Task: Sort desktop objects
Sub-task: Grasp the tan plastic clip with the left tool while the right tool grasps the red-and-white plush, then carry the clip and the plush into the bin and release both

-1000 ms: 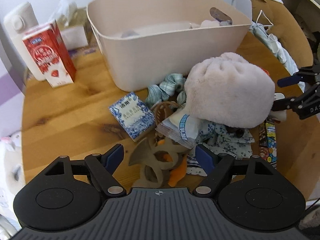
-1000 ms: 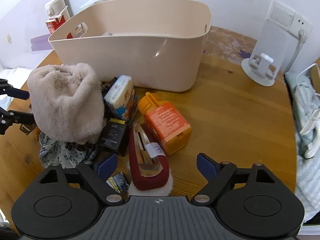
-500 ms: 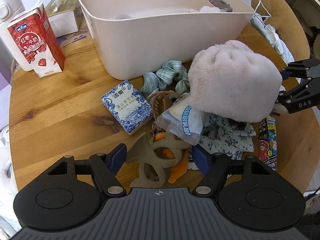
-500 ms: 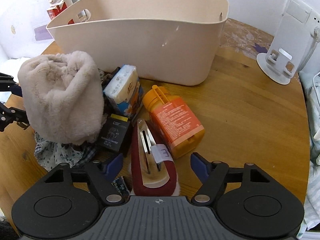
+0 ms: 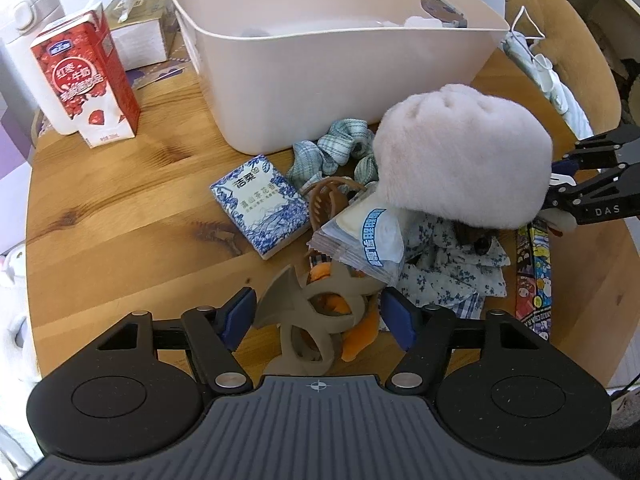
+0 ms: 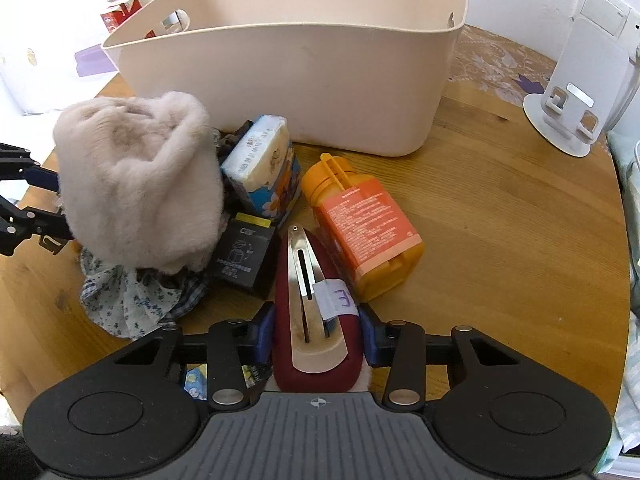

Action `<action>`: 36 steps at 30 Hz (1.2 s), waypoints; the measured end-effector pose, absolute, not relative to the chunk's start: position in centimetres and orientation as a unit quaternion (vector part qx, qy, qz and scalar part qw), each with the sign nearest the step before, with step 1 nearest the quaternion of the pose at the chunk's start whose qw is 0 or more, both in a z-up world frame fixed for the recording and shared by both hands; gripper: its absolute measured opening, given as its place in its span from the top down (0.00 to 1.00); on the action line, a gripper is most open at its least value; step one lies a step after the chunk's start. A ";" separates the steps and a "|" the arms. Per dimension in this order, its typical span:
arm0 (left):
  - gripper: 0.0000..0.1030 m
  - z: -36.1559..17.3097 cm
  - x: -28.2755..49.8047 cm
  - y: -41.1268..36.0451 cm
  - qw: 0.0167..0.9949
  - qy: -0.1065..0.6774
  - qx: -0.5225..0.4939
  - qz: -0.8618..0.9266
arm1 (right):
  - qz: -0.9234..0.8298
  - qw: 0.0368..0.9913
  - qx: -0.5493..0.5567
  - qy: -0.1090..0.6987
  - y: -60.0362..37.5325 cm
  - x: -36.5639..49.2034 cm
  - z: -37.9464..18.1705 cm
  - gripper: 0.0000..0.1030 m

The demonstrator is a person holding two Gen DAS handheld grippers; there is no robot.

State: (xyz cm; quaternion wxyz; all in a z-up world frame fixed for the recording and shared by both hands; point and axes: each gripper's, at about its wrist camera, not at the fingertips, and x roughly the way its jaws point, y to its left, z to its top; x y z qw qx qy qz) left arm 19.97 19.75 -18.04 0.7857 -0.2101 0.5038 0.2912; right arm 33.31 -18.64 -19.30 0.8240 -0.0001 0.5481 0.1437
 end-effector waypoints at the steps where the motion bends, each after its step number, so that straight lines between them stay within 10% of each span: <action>1: 0.41 -18.0 19.8 19.7 0.784 0.506 -0.213 0.289 | 0.144 0.825 0.000 0.547 -18.6 33.2 -19.2 0.61; 36: 0.41 -12.4 14.7 17.1 0.817 0.426 -0.217 0.322 | 0.099 0.872 0.030 0.479 -19.7 29.2 -12.8 0.61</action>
